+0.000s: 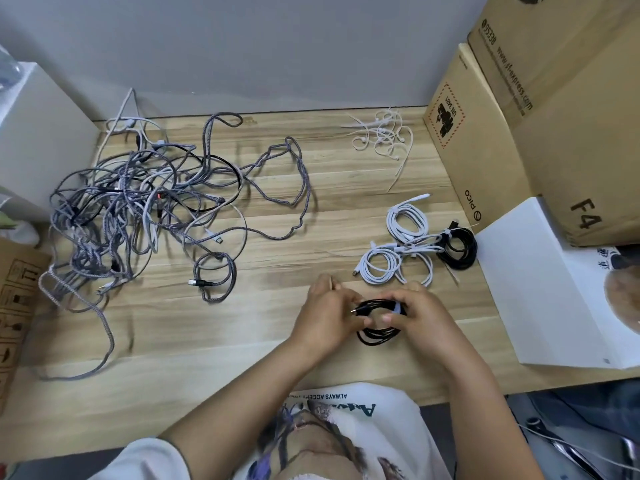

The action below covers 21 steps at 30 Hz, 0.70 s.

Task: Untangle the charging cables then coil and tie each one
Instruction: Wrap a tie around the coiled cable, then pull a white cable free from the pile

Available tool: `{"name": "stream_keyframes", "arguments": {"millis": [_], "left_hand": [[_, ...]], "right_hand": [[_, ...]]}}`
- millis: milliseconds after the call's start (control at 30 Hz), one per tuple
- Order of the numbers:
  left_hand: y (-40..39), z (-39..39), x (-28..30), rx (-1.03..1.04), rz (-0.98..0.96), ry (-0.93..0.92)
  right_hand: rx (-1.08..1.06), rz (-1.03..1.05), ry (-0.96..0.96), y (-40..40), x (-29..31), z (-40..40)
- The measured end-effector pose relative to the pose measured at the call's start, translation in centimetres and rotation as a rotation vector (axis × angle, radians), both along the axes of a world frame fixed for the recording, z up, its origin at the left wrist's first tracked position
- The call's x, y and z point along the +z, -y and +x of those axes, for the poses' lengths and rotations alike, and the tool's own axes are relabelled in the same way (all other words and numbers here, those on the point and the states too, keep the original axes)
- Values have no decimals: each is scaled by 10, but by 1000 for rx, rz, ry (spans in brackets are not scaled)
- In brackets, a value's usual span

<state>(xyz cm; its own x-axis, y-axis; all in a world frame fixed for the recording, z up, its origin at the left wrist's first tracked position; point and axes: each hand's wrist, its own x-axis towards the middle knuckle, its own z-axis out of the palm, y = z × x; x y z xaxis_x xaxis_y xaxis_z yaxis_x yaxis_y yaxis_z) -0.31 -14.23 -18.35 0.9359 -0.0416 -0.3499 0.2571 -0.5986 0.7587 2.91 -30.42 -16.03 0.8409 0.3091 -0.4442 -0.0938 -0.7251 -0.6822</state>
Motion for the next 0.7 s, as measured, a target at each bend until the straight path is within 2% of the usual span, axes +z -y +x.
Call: {"name": "stream_keyframes", "arguments": {"millis": [100, 200, 333, 533, 700], "left_hand": [[15, 14, -11, -117, -192, -162], [24, 20, -17, -29, -370, -323], [26, 22, -16, 63, -488, -443], [23, 22, -19, 86, -582, -497], [16, 16, -12, 158, -629, -443]], "right_hand": [[-44, -127, 33, 14, -17, 9], [-110, -190, 105, 17, -32, 13], [-162, -354, 295, 13, -41, 11], [-177, -406, 360, 9, -43, 10], [-202, -350, 432, 2, -22, 4]]}}
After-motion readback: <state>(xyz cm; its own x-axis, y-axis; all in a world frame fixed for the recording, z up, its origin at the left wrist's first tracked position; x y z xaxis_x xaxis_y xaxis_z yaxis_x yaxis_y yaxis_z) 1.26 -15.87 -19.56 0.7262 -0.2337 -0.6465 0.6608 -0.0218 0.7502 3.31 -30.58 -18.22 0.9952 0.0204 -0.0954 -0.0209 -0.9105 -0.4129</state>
